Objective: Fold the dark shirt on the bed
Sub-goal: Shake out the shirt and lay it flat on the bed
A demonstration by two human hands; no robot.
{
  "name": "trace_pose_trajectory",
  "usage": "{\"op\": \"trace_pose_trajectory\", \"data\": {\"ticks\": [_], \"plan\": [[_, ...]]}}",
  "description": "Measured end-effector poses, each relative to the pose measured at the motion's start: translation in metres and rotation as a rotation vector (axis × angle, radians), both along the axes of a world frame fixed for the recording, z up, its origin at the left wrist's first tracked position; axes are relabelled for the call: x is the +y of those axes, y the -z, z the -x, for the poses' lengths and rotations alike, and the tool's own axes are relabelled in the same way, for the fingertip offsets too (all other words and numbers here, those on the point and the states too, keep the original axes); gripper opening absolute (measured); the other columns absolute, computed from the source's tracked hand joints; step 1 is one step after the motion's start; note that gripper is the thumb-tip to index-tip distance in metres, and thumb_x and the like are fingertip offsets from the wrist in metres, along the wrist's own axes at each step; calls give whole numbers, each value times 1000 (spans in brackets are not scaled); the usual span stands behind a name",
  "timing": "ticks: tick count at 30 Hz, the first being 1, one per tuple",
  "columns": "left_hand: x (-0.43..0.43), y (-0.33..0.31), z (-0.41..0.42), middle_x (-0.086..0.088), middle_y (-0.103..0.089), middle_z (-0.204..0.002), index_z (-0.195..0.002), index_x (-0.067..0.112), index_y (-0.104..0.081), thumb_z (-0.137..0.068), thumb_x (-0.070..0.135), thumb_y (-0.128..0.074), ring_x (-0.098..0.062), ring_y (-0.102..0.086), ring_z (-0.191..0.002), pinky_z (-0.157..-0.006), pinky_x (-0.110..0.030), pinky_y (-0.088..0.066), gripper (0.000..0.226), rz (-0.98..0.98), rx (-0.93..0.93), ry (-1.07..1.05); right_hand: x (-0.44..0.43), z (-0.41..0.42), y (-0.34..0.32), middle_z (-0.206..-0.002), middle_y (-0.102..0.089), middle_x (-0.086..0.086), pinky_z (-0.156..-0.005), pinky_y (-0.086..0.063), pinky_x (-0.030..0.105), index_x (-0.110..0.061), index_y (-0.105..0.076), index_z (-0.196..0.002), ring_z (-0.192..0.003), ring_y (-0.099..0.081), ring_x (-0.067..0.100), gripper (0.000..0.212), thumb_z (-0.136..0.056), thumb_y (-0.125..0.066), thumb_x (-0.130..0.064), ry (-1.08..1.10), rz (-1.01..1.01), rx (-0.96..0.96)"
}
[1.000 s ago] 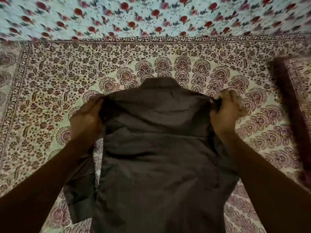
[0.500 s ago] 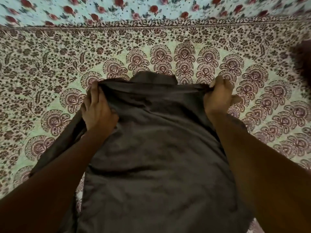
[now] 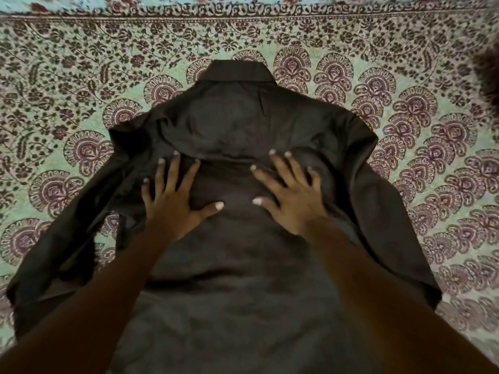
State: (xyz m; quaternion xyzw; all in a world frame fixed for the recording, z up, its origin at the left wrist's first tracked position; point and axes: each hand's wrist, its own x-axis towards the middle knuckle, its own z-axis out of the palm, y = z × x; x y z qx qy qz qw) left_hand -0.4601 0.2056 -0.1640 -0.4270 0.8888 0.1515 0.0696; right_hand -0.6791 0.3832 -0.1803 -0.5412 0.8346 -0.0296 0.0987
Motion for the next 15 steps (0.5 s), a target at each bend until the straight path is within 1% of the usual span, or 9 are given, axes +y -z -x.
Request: {"op": "trace_pose_trajectory", "data": {"ticks": [3,6,7,8,9,11,12,13,15], "plan": [[-15,-1,5,14,21,-172,-158,58,9,-48,109,-42,-26,16,-160,-122,-68,-2,131,-121,-68,-46,-4,43,2,-176,-8,-3,-124,-24,62,-50,-25,-161,-162,-7,29,70,-97,-23,-80,434,114,-68],[-20,-10,8,19,38,-164,-150,64,23,-43,103,-58,-24,29,-157,-122,-69,3,139,-233,-146,-51,-20,55,-8,-176,-1,4,-125,-15,63,-39,-19,-165,-161,2,36,77,-99,-25,-77,674,54,-47],[-20,-11,11,20,42,-162,-148,65,26,-41,102,-61,-25,31,-156,-122,-70,4,143,-263,-173,-44,-27,48,-11,-176,-3,9,-125,-13,63,-31,-23,-165,-161,0,39,78,-100,-26,-74,663,60,22],[-20,-13,12,21,45,-159,-147,65,28,-39,101,-64,-25,33,-155,-122,-70,4,146,-280,-193,-39,-34,36,-15,-175,-7,13,-125,-13,62,-23,-29,-164,-161,-4,40,78,-102,-28,-70,562,95,86],[-21,-16,13,21,47,-158,-146,65,29,-37,101,-66,-26,35,-154,-122,-71,4,149,-289,-205,-40,-38,21,-13,-174,-11,13,-125,-16,60,-19,-33,-162,-160,-10,38,75,-103,-32,-66,361,127,116],[-22,-20,13,22,50,-155,-146,65,29,-34,99,-70,-27,37,-153,-121,-72,4,153,-297,-212,-55,-34,-4,-5,-174,-16,10,-122,-25,58,-26,-34,-162,-160,-20,32,71,-104,-35,-66,-76,132,123],[-21,-21,14,21,50,-155,-146,66,29,-31,98,-71,-27,38,-152,-120,-72,5,156,-305,-208,-73,-30,-4,-1,-175,-16,6,-122,-26,57,-33,-32,-163,-160,-20,29,70,-103,-33,-70,-163,107,118],[-21,-22,15,18,50,-156,-145,66,29,-29,97,-73,-28,39,-152,-120,-73,5,158,-311,-195,-101,-27,6,3,-175,-15,2,-123,-23,58,-42,-29,-162,-161,-18,27,69,-101,-31,-74,-144,95,117],[-19,-21,15,11,49,-159,-146,65,30,-24,96,-75,-28,39,-152,-119,-74,5,164,-304,-166,-151,-26,36,6,-176,-10,-2,-125,-15,59,-53,-21,-161,-162,-11,26,70,-97,-29,-80,137,68,102]]}}
